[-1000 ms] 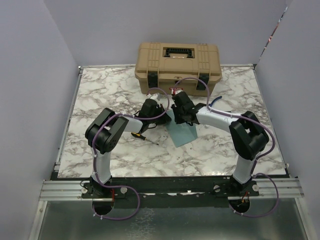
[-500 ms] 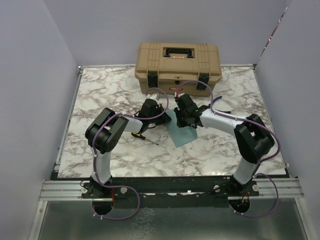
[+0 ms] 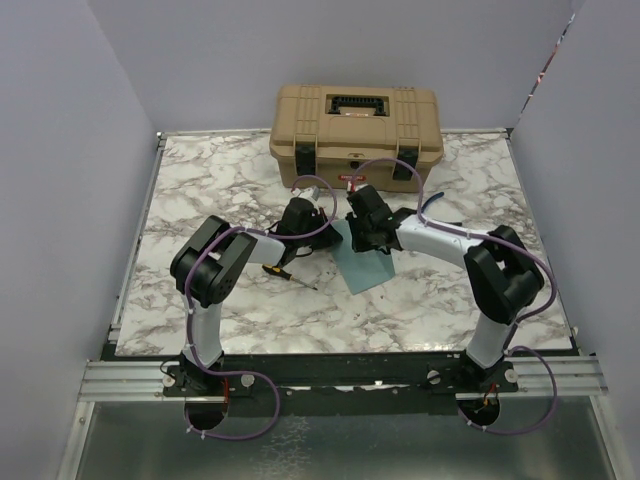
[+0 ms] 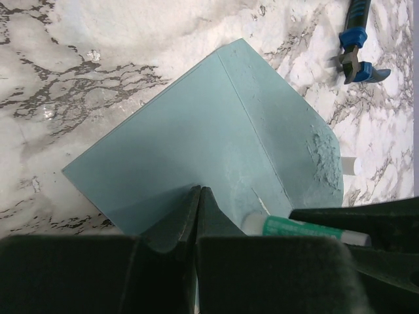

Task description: Place the letter into the envelope and seal it

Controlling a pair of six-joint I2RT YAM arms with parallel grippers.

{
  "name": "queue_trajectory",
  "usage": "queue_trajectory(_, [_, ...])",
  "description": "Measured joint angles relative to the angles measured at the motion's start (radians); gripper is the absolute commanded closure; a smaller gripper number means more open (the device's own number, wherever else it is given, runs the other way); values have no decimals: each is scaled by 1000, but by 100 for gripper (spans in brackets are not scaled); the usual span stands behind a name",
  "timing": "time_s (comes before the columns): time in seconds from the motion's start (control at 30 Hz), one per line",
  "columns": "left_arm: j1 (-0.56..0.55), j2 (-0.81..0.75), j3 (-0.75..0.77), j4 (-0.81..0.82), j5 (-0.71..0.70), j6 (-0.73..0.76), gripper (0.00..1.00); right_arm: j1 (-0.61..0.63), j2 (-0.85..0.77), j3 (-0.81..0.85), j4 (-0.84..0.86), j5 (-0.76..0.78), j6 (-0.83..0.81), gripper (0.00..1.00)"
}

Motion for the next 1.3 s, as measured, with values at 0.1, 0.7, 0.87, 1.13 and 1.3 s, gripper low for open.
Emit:
queue_trajectory(0.1, [0,0,0,0,0,0,100,0,-50,-56,-16,0,14,100])
queue_trajectory(0.7, [5,2,0,3,16,0,100,3,11,16,-19,108,69,100])
queue_trajectory(0.87, [8,2,0,3,20,0,100,3,-18,-16,-18,72,68,100])
queue_trajectory(1.13, [8,2,0,2,23,0,100,0,-134,-100,-142,-41,67,100])
queue_trajectory(1.3, [13,-1,14,-24,41,1,86,-4,-230,-67,-222,-39,100,100])
